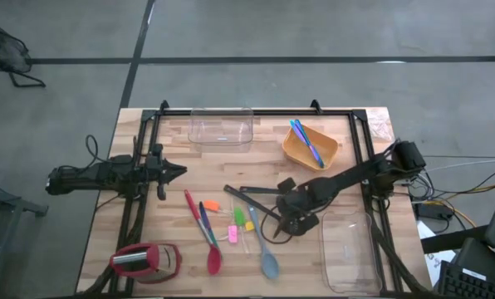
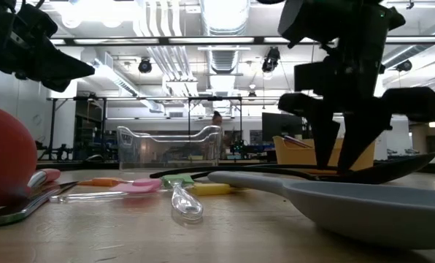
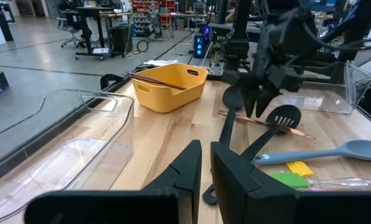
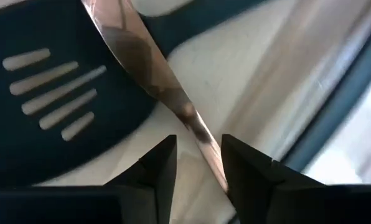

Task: Pick & Place Kitchen Items
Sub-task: Put the gold kitchen knife into the yellow bin

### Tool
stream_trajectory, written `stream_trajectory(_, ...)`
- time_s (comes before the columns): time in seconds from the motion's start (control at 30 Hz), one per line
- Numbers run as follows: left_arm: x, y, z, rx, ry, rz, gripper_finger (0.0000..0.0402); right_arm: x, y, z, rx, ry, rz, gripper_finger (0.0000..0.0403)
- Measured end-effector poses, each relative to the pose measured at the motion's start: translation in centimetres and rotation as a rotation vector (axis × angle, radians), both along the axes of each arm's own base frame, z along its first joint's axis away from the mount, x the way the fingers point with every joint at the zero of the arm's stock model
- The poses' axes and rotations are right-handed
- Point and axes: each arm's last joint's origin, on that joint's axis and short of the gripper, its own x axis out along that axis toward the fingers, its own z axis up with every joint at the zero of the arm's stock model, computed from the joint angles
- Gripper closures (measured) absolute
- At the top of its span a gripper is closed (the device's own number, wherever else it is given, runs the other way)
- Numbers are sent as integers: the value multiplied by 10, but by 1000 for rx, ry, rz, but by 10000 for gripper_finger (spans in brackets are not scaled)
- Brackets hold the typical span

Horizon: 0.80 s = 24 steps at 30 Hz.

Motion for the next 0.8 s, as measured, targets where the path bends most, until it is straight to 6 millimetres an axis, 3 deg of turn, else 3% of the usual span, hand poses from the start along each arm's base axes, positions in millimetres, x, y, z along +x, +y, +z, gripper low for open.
stream_trajectory(0.43,0,0,0,0,1,0,358,12,6,-15,-36,47,63,251)
stream_trajectory(0.8,0,0,0,0,2,0,358,11,7,-16,-21,60,71,358)
